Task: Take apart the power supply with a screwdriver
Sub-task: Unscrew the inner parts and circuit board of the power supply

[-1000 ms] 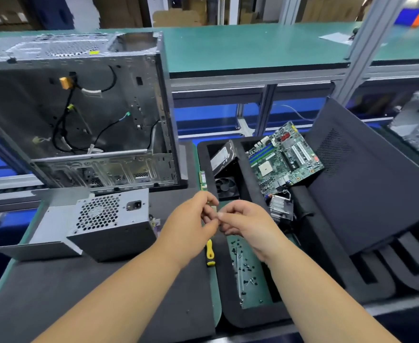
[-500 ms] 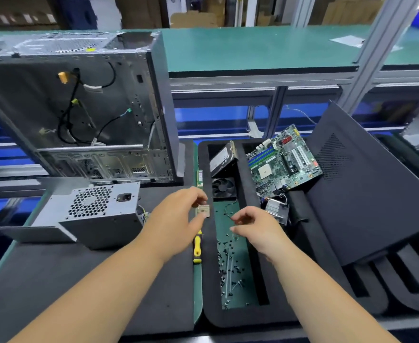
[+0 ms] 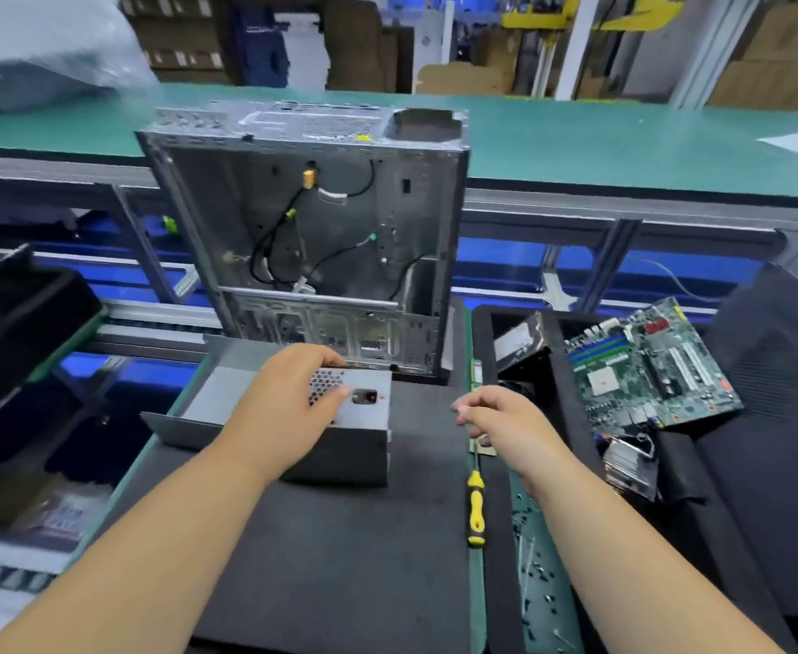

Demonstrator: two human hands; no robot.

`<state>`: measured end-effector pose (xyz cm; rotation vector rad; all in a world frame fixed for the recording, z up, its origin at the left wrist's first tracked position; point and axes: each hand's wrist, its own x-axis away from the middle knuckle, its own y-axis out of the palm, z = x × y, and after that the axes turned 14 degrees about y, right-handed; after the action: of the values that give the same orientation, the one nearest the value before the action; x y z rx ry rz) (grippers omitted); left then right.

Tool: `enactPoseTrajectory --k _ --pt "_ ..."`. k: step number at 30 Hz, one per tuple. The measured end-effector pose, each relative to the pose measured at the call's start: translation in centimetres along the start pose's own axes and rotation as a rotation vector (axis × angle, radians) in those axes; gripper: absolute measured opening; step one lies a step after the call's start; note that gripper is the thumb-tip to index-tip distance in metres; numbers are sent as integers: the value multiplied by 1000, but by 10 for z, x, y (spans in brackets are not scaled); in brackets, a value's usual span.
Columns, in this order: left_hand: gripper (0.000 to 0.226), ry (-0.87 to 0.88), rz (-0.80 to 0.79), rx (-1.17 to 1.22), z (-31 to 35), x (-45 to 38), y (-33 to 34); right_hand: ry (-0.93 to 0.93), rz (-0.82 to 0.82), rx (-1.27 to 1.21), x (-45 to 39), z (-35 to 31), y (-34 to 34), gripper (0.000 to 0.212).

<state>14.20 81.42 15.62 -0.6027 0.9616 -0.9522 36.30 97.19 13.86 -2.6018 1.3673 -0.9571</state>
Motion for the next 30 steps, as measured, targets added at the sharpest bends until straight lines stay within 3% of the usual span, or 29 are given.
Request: enactPoseTrajectory --k 4,9,13,16,21,24,26,30 --pt "22 -187 -1 86 -43 6 -21 -84 6 77 -4 -29 40 2" --pt "14 -367 -20 309 -85 1 -27 -250 72 470 -14 -71 81 34" --pt "13 -401 -67 433 -109 -8 -24 -175 136 881 -19 -97 107 48" --pt "14 -413 -157 395 -129 -16 -21 -135 87 1067 -25 -111 124 52" --pt "48 -308 -457 240 -158 -29 -10 22 -69 855 -27 -117 131 63" --pt "57 -216 -589 183 -166 -36 -1 45 -60 763 -23 -115 131 53" --pt "50 -220 -602 207 -168 -41 3 38 -38 715 -21 -112 131 47" --pt "16 -235 -562 216 -167 -42 3 40 17 644 -13 -106 135 43"
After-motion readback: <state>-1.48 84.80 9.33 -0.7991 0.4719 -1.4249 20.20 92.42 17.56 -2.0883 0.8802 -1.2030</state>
